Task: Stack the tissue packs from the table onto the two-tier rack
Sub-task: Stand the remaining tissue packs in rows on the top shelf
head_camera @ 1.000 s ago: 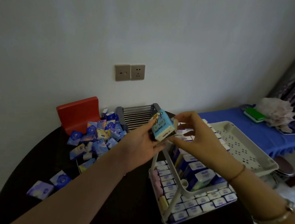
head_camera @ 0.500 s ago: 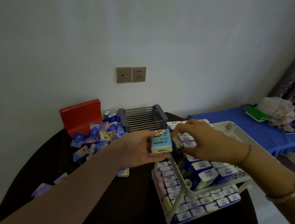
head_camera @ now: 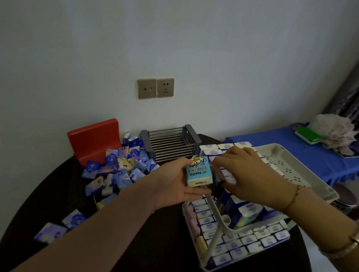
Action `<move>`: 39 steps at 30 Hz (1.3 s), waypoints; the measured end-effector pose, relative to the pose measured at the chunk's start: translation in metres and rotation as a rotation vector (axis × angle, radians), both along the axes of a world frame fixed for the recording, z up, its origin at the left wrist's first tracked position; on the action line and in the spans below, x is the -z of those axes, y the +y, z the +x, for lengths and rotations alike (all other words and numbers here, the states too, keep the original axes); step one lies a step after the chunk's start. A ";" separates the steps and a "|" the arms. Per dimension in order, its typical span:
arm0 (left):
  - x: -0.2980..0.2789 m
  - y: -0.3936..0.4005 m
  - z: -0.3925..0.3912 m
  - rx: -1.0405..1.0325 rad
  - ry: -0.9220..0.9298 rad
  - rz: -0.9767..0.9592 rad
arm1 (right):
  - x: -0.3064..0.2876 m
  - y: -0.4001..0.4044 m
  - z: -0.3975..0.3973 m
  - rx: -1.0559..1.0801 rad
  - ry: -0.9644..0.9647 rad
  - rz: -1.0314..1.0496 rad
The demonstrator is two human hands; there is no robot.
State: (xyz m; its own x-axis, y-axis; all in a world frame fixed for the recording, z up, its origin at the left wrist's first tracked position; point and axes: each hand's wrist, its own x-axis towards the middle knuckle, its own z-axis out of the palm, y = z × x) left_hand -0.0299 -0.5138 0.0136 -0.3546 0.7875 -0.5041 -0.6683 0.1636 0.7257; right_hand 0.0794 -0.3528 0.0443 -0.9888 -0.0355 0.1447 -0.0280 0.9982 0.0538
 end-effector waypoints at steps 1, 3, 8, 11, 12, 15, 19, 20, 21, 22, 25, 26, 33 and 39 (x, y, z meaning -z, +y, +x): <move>0.001 0.000 0.000 0.002 -0.003 -0.006 | 0.002 0.001 -0.001 0.023 -0.019 -0.004; 0.004 0.000 -0.001 -0.016 0.012 -0.026 | 0.005 0.003 -0.002 0.037 -0.035 -0.020; 0.004 0.004 -0.001 -0.120 0.404 -0.104 | 0.013 0.007 0.000 0.048 -0.086 -0.114; 0.006 0.001 0.001 -0.144 0.569 -0.031 | 0.010 0.014 0.002 0.071 -0.002 -0.276; 0.008 -0.001 0.002 -0.136 0.603 -0.013 | 0.007 0.015 0.004 0.089 0.023 -0.381; 0.013 -0.003 0.007 -0.034 0.687 0.018 | 0.005 0.017 0.013 0.096 0.043 -0.603; 0.019 -0.001 0.017 0.002 0.828 -0.006 | 0.011 0.016 0.021 0.072 0.080 -0.638; 0.021 0.000 0.019 -0.023 0.886 -0.005 | 0.012 0.014 0.023 0.063 0.088 -0.625; 0.021 0.001 0.021 -0.042 0.939 0.010 | 0.013 0.012 0.024 0.048 0.089 -0.593; 0.021 0.002 0.024 -0.051 1.002 0.030 | 0.013 0.010 0.025 0.037 0.083 -0.544; 0.020 0.005 0.031 -0.032 1.246 0.073 | 0.013 0.006 0.026 0.018 0.067 -0.402; 0.020 0.006 0.032 -0.018 1.309 0.076 | 0.012 0.005 0.026 0.022 0.052 -0.384; 0.027 0.007 0.038 0.086 1.167 0.099 | 0.007 0.002 0.027 -0.010 0.014 -0.419; 0.038 0.007 0.036 0.000 1.268 0.062 | 0.015 0.009 0.024 -0.056 0.036 -0.387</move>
